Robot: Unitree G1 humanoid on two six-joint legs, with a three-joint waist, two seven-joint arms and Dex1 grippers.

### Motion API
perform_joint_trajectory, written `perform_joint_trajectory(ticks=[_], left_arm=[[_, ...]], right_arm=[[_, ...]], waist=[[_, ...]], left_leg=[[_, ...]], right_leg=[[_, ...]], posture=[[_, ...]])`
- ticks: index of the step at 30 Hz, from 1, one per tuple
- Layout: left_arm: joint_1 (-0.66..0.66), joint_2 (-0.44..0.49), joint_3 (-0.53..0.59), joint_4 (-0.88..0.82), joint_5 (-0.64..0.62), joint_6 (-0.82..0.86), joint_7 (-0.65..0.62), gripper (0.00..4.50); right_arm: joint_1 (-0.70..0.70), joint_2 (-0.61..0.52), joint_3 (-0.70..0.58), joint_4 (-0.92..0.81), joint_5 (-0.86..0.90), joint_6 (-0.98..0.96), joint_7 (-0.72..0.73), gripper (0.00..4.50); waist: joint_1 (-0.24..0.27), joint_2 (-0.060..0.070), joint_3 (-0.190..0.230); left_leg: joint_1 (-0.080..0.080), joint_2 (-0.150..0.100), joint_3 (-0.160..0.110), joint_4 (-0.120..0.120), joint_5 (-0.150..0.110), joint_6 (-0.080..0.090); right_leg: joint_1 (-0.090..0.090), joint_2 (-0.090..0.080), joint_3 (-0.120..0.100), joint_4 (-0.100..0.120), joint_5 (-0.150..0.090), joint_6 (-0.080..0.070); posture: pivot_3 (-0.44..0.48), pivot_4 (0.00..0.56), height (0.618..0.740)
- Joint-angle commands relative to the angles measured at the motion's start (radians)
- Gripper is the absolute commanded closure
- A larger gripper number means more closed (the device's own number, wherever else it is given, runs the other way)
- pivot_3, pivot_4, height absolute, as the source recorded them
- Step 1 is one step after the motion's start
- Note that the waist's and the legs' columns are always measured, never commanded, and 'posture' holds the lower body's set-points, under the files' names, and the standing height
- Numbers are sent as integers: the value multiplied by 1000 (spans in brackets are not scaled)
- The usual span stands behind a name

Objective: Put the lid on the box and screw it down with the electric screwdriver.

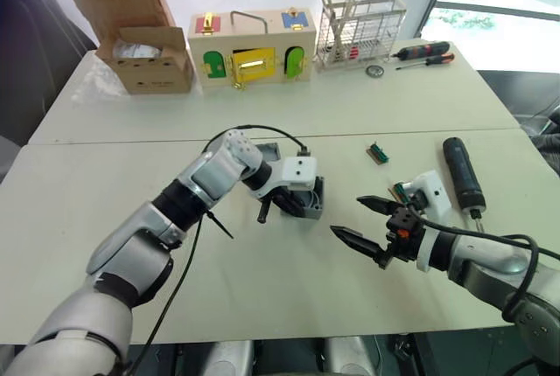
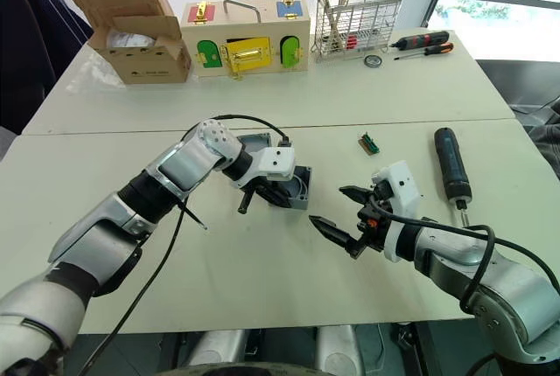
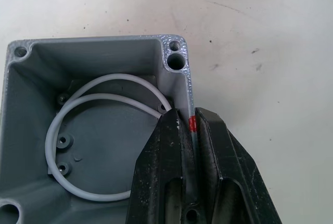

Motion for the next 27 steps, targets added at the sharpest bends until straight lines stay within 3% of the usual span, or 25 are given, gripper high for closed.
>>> perform_joint_trajectory(ticks=[1,9,17,25,26,27], left_arm=[[-51,-15,66,55,-17,-224,-67,4395],[-136,-44,58,281,-17,-531,-247,4395],[-212,-14,-107,484,-71,-756,-257,4395],[-270,-61,-149,646,-92,-869,-257,4395],[-271,-63,-150,645,-104,-870,-257,3630],[-271,-61,-153,640,-116,-870,-257,3375]], right_arm=[[10,4,-34,-42,15,-14,-6,0],[18,15,-22,-54,8,-20,-32,0],[52,51,-18,-98,15,-15,-92,0],[74,63,-17,-119,15,-21,-124,0],[76,64,-17,-120,13,-22,-125,0],[75,60,-15,-120,9,-23,-124,0]], waist=[[0,0,0],[-3,0,0],[-1,0,0],[-2,0,0],[-2,0,0],[-3,0,0]], left_leg=[[0,0,0,0,0,0],[0,-1,1,0,0,0],[0,-1,0,0,0,1],[0,-1,0,1,0,1],[-1,-1,0,1,0,1],[0,-1,0,1,-1,1]], right_leg=[[0,0,0,0,0,0],[0,0,0,-1,0,0],[-1,0,0,0,0,0],[0,0,0,0,0,0],[0,0,0,0,0,0],[0,0,0,0,0,0]], posture=[[0,150,734],[0,150,734],[0,150,734],[0,150,734],[0,150,734],[0,150,734]])
